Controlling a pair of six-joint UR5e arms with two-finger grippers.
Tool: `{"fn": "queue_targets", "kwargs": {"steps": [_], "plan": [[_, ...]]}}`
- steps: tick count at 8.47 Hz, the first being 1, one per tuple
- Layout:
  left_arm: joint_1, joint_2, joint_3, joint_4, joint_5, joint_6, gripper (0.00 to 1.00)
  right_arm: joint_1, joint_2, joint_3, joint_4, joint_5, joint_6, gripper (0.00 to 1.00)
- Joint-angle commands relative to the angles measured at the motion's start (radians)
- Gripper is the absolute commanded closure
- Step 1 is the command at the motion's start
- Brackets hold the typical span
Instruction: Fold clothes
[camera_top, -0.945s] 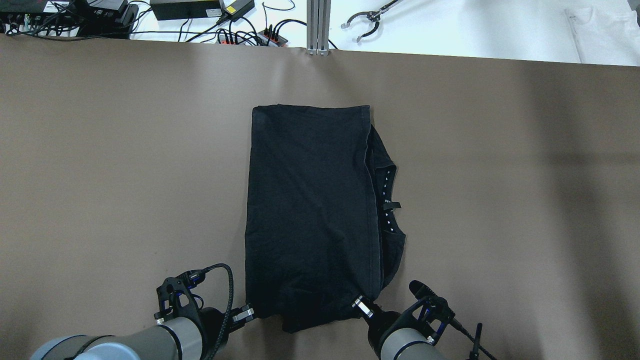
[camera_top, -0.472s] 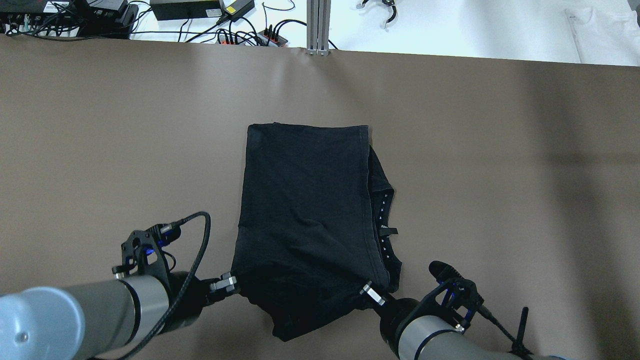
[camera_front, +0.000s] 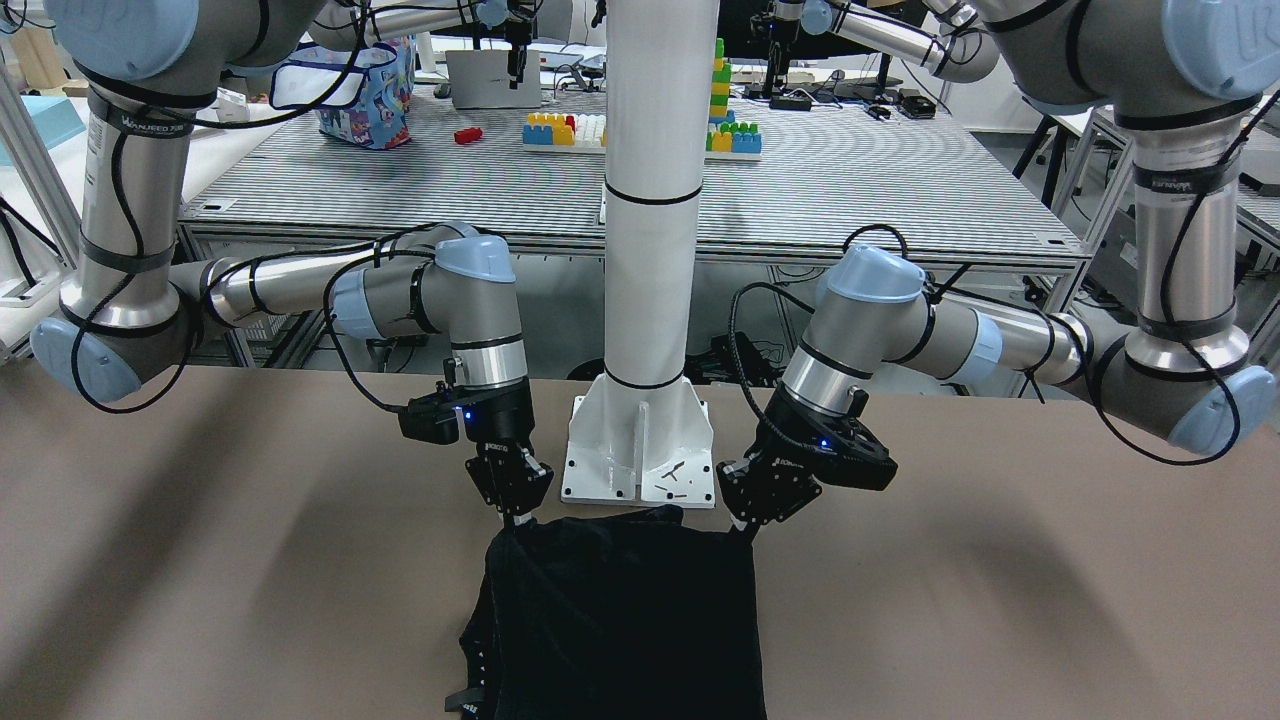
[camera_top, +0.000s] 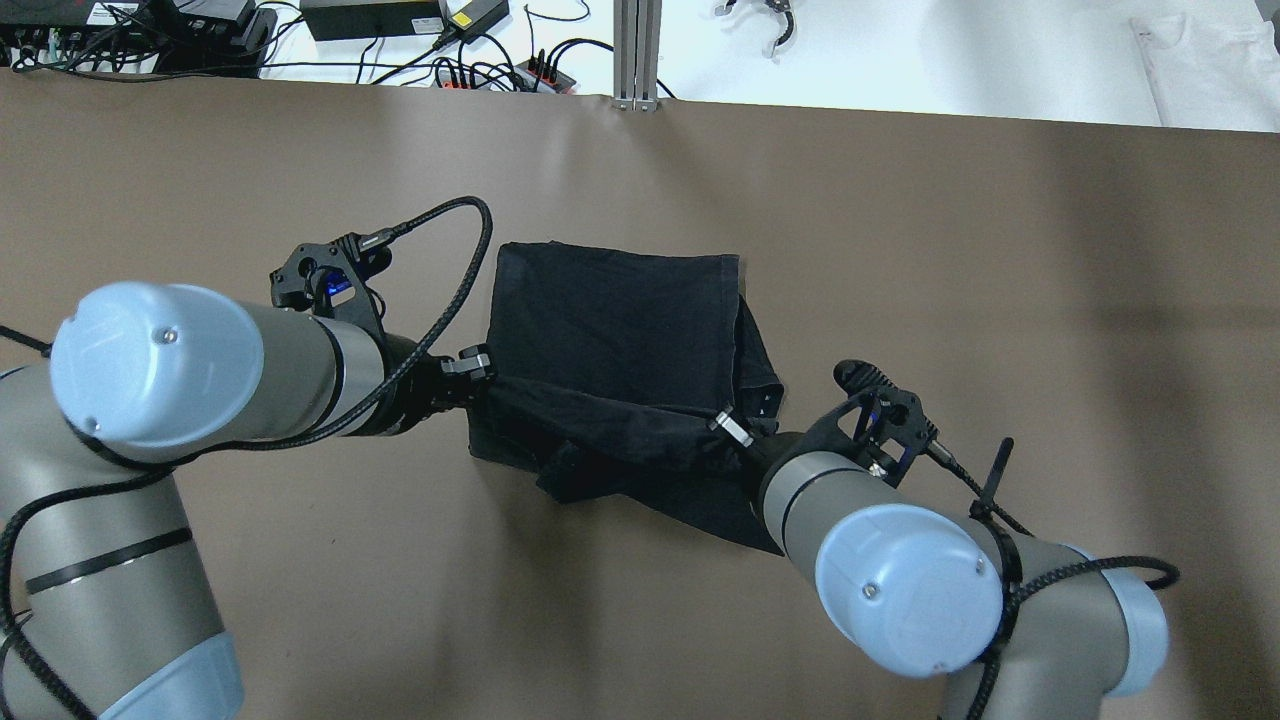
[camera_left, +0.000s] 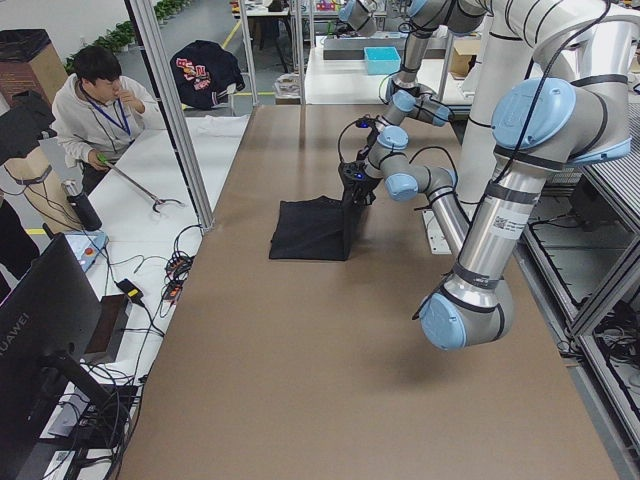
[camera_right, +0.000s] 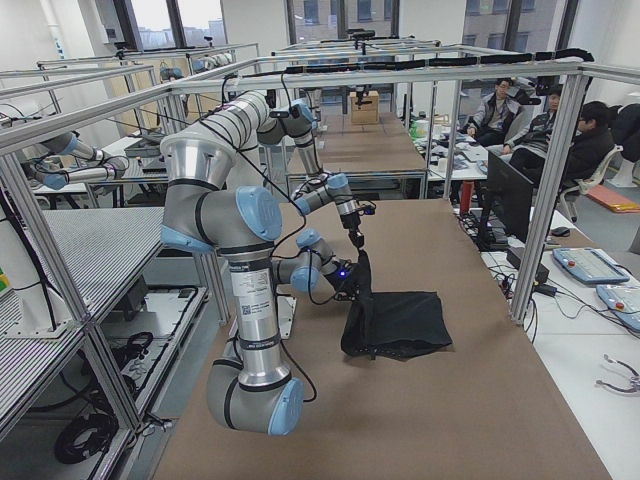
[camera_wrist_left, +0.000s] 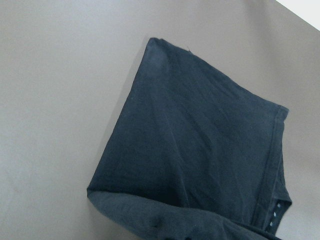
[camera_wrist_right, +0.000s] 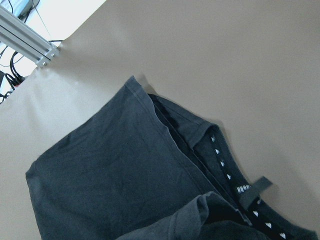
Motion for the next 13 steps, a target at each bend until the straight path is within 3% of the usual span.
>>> {"fn": "queue_targets", "kwargs": {"steps": [1,3,4,6,8,12,13], "plan": [[-0.110,-0.090,0.169,0.007,-0.023,0.094,1.00,0.125,0.119,-0.161,0.004,0.011,-0.108,1.00],[-0.150,-0.183,0.331,0.001,-0.023,0.139,1.00,0.177,0.189,-0.284,0.013,0.026,-0.163,1.00],[-0.162,-0.243,0.434,-0.006,-0.020,0.154,1.00,0.205,0.247,-0.397,0.043,0.026,-0.168,1.00],[-0.165,-0.315,0.595,-0.028,-0.010,0.199,1.00,0.240,0.310,-0.599,0.187,0.034,-0.217,1.00],[-0.174,-0.345,0.741,-0.125,-0.007,0.216,1.00,0.271,0.344,-0.762,0.309,0.049,-0.274,1.00],[-0.179,-0.398,1.019,-0.330,0.022,0.288,1.00,0.285,0.367,-0.885,0.395,0.066,-0.341,1.00],[-0.179,-0.400,1.021,-0.335,0.022,0.312,0.90,0.285,0.367,-0.892,0.393,0.065,-0.364,0.71]]}}
